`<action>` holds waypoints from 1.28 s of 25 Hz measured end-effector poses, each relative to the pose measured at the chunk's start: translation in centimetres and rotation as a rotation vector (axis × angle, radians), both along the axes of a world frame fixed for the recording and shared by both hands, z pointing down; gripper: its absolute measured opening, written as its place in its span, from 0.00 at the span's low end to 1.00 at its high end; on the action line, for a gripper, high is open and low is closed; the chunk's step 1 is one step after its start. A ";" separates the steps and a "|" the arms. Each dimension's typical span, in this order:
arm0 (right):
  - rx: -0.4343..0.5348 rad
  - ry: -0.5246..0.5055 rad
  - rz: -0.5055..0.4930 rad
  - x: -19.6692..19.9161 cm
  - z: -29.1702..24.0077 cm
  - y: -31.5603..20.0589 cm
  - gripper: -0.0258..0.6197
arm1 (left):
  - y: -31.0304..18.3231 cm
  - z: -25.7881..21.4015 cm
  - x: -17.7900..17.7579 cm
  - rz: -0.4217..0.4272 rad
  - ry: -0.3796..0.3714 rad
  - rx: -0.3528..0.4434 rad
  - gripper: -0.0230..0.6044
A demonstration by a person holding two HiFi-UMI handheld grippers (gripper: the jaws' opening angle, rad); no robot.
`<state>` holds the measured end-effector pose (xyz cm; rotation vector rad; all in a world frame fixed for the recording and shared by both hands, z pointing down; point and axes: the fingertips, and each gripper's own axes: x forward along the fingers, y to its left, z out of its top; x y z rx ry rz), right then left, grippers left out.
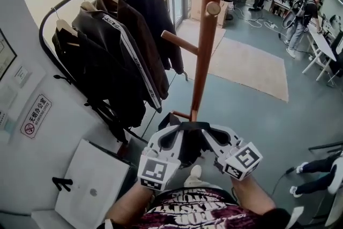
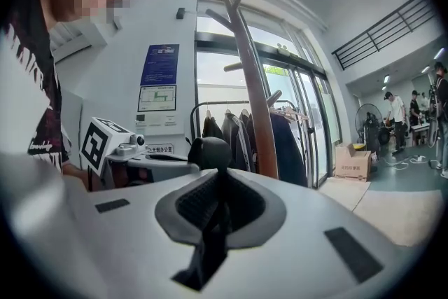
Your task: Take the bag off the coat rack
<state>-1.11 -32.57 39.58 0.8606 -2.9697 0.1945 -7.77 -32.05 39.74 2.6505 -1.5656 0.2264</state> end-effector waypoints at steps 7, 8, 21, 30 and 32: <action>0.031 -0.019 0.005 -0.3 -1.4 3.2 0.08 | 2.9 -1.6 -0.7 0.002 0.001 0.016 0.05; 0.034 -0.022 0.006 -0.3 -1.6 3.7 0.08 | 3.4 -1.8 -0.7 0.007 -0.001 0.019 0.05; 0.082 -0.026 0.007 -0.5 -3.8 10.4 0.08 | 9.8 -3.7 -0.7 0.053 0.034 0.047 0.05; 0.109 -0.008 0.029 -0.5 -3.9 13.9 0.08 | 13.3 -3.8 -0.7 0.065 0.042 0.052 0.05; 0.111 0.000 0.030 -0.6 -3.8 14.4 0.08 | 13.8 -3.7 -0.8 0.066 0.047 0.049 0.05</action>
